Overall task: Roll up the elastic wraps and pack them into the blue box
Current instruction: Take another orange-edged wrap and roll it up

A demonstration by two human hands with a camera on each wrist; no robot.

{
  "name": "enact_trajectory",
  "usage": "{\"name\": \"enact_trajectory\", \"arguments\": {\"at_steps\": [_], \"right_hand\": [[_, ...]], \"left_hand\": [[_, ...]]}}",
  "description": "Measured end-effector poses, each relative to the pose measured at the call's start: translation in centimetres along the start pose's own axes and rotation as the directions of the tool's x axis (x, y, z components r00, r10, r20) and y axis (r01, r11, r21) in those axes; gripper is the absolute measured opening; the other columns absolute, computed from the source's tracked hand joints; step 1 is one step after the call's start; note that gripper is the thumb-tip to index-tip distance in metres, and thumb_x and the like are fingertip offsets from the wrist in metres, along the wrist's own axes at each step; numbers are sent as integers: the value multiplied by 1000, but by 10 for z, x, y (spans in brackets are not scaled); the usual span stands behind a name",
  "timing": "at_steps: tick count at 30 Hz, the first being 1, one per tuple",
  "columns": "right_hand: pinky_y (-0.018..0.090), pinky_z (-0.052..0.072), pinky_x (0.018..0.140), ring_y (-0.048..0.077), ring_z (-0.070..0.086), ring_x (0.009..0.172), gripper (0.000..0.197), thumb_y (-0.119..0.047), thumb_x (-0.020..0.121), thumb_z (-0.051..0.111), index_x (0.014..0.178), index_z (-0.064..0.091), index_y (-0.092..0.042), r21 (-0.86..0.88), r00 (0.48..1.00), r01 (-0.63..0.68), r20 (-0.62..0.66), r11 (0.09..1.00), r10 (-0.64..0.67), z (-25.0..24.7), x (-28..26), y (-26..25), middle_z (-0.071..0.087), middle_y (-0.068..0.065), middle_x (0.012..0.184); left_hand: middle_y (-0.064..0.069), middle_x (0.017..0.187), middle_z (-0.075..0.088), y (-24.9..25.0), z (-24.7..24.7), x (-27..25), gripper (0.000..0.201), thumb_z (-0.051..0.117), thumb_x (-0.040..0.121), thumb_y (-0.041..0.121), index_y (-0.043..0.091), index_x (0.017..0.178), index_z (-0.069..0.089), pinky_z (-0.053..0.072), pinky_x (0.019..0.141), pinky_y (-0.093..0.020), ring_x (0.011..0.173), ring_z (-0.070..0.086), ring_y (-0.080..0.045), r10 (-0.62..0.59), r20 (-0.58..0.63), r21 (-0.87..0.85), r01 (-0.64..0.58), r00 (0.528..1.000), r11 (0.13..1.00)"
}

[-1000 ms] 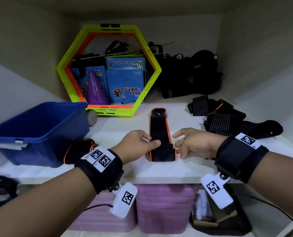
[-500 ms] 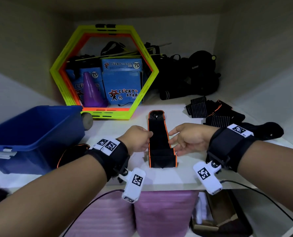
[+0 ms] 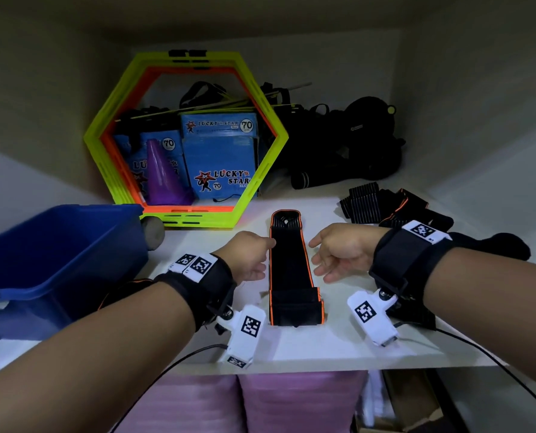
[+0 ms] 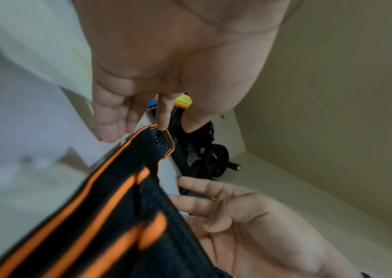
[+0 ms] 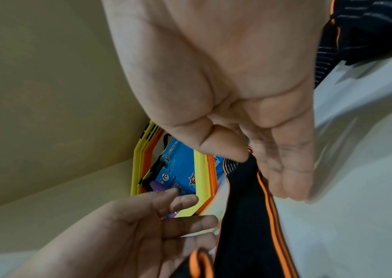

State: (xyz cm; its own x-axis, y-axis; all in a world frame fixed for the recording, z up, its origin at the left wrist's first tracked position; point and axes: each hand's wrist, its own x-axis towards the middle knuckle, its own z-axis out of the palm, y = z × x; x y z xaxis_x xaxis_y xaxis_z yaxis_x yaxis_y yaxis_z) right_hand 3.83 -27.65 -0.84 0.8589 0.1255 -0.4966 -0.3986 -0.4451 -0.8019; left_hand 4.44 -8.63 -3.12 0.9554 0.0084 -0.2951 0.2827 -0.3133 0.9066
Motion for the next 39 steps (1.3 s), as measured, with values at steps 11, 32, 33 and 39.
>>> {"name": "enact_trajectory", "arguments": {"at_steps": [11, 32, 33, 39], "right_hand": [[50, 46, 105, 32, 63, 94, 53, 18, 91, 29, 140, 41, 2, 0, 998, -44, -53, 999, 44, -12, 31, -23, 54, 18, 108], [34, 53, 87, 15, 64, 95, 58, -35, 73, 86, 117, 52, -19, -515, 879, 475, 315, 714, -357, 1, -50, 39, 63, -3, 105], [35, 53, 86, 17, 64, 95, 62, -38, 72, 87, 118, 49, -20, -576, 867, 497, 297, 649, -400, 7, -50, 44, 63, -2, 104], [30, 48, 71, 12, 56, 76, 40, -43, 87, 68, 118, 56, -20, -781, 815, 485, 243, 392, -526, 25, -51, 54, 56, -11, 82]], "left_hand": [[-16, 112, 58, 19, 2, 31, 37, 58, 97, 34, 8, 122, 51, 58, 81, -37, 86, 66, -29, -43, 47, 22, 42, 998, 999], [20, 101, 65, -24, -24, -64, 44, 90, 69, 36, 34, 105, 65, 54, 77, -23, 89, 63, -7, 412, 451, 504, -607, 792, 615], [20, 98, 65, -29, -21, -65, 42, 89, 70, 33, 33, 105, 65, 54, 76, -25, 85, 63, -7, 443, 442, 522, -625, 780, 580], [17, 88, 58, -42, -3, -72, 45, 82, 78, 27, 24, 116, 58, 40, 63, -10, 68, 55, 2, 484, 358, 588, -596, 798, 547]]}}
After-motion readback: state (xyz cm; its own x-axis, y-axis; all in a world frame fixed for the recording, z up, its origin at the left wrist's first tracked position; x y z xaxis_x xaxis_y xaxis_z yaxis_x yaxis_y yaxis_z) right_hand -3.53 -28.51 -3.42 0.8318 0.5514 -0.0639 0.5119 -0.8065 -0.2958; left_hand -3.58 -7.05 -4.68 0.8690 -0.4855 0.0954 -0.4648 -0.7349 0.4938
